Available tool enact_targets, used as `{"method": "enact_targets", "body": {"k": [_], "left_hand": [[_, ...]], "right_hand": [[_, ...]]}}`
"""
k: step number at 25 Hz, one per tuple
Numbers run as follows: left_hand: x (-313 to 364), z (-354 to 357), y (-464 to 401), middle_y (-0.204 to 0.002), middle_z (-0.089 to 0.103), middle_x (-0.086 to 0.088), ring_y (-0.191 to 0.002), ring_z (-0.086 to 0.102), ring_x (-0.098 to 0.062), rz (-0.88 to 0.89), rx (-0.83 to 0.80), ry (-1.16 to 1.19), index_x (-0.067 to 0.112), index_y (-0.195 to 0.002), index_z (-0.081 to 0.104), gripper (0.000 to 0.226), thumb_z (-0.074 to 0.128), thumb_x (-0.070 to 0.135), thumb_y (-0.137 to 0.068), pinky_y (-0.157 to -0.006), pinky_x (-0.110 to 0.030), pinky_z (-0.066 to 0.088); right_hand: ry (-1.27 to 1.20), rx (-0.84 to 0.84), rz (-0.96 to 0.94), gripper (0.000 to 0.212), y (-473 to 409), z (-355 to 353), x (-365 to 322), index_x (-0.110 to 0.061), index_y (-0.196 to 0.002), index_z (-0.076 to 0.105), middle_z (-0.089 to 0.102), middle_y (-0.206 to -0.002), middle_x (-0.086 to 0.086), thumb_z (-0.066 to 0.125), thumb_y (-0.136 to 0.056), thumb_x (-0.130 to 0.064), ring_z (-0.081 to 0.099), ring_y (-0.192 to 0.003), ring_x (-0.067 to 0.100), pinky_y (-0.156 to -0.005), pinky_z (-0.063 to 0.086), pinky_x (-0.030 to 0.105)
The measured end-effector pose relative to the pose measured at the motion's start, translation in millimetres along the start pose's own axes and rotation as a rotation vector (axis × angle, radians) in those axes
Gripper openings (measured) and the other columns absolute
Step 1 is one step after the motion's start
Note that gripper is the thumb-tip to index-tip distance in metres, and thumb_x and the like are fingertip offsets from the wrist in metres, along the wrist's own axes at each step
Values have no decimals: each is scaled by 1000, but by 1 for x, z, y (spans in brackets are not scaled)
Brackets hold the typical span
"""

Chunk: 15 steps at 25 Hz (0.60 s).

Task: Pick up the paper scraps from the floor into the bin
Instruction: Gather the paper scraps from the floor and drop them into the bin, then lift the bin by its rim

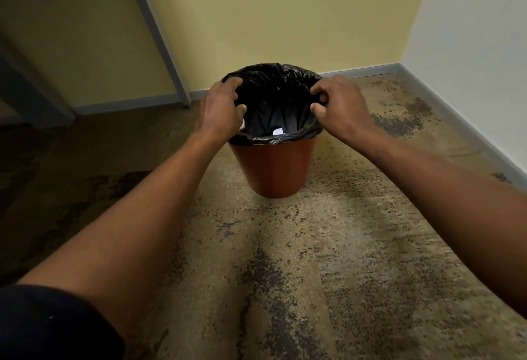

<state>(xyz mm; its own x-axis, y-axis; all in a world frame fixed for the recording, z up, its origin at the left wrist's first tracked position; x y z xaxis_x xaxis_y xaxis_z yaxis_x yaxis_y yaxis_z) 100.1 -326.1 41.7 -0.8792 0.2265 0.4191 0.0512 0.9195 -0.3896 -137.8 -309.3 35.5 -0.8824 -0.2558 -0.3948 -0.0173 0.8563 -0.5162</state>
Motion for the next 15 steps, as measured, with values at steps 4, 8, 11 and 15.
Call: {"method": "enact_targets", "body": {"k": [4,8,11,15], "left_hand": [[-5,10,-8,-125,66,-3,-104,67,-22,26,-77,145,22,-139,56,49,66,10,-92,-92,-42,57],[-20,3,-19,-123,67,-3,-113,64,-23,-18,-2,-36,21,-125,67,32,63,11,-95,-95,-40,54],[-43,2,-21,-123,63,-9,-111,62,-29,-143,11,-187,17,-120,69,28,62,8,-95,-90,-41,54],[-59,4,-13,-119,61,-15,-109,60,-34,-212,-7,-196,10,-114,68,22,55,10,-96,-90,-44,52]], "right_hand": [[-12,-27,-5,29,0,12,4,-15,-113,65,60,-102,8,67,-84,-22,56,-91,23,-79,45,31],[26,-17,102,30,-9,18,25,-13,-113,63,55,-112,12,68,-84,-20,55,-99,27,-83,43,32],[41,-23,172,32,-16,22,38,-11,-113,63,56,-115,13,68,-83,-21,56,-102,28,-80,41,29],[20,-75,279,38,-20,27,45,-10,-117,57,47,-124,15,68,-84,-25,53,-105,30,-81,38,31]]}}
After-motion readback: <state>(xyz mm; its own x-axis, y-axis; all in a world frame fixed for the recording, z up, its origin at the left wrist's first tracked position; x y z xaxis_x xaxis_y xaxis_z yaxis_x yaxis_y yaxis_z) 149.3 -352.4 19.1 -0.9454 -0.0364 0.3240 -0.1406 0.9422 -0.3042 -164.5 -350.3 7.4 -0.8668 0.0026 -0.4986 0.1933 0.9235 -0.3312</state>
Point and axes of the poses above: each hand's wrist, its own y-axis away from the middle knuckle, its own z-axis out of the palm, x = y × z, the point moved 7 cm from there along -y, towards the middle knuckle
